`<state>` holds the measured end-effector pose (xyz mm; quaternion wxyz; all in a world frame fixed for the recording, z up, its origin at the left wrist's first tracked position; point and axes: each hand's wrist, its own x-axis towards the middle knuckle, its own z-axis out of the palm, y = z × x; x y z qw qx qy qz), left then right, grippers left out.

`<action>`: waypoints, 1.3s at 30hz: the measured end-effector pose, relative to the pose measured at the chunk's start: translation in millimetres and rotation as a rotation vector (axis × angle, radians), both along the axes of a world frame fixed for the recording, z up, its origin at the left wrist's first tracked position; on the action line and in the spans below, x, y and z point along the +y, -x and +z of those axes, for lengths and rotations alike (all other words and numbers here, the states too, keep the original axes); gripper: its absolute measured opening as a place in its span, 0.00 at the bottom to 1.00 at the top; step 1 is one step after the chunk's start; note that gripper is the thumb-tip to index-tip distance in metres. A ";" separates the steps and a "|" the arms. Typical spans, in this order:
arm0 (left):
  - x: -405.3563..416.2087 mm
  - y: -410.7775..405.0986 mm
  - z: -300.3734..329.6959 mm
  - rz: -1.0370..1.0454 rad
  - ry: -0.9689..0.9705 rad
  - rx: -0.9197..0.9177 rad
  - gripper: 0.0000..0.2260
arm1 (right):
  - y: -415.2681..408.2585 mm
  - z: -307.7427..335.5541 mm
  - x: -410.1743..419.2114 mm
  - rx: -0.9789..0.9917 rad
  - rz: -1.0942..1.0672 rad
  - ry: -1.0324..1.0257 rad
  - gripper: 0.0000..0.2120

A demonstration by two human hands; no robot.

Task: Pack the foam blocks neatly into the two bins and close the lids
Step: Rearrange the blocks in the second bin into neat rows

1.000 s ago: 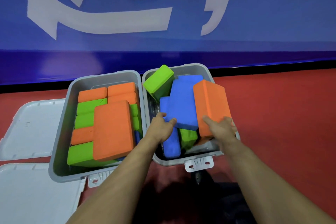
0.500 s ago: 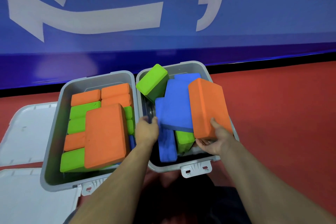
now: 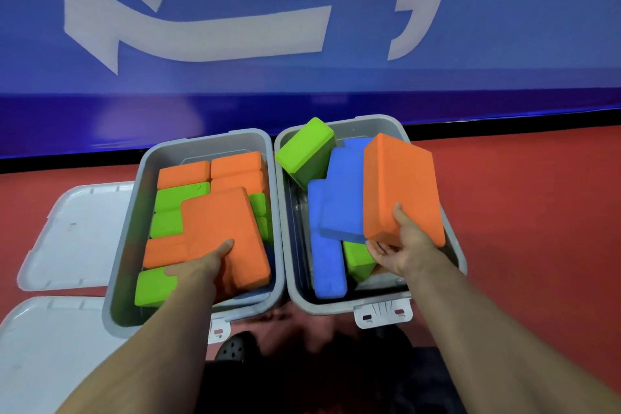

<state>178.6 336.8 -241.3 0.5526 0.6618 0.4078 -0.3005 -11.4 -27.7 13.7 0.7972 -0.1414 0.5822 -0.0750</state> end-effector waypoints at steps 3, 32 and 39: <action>4.8 -17.7 34.9 0.096 -0.124 -0.203 0.61 | -3.6 -0.4 3.9 0.009 0.010 0.039 0.29; -233.9 11.5 241.1 -0.466 0.107 -0.445 0.35 | -6.7 -15.6 -18.7 0.024 0.289 0.249 0.38; -200.2 83.7 198.0 -0.506 0.048 -0.389 0.36 | 4.9 -23.7 -12.4 -0.024 0.495 0.330 0.39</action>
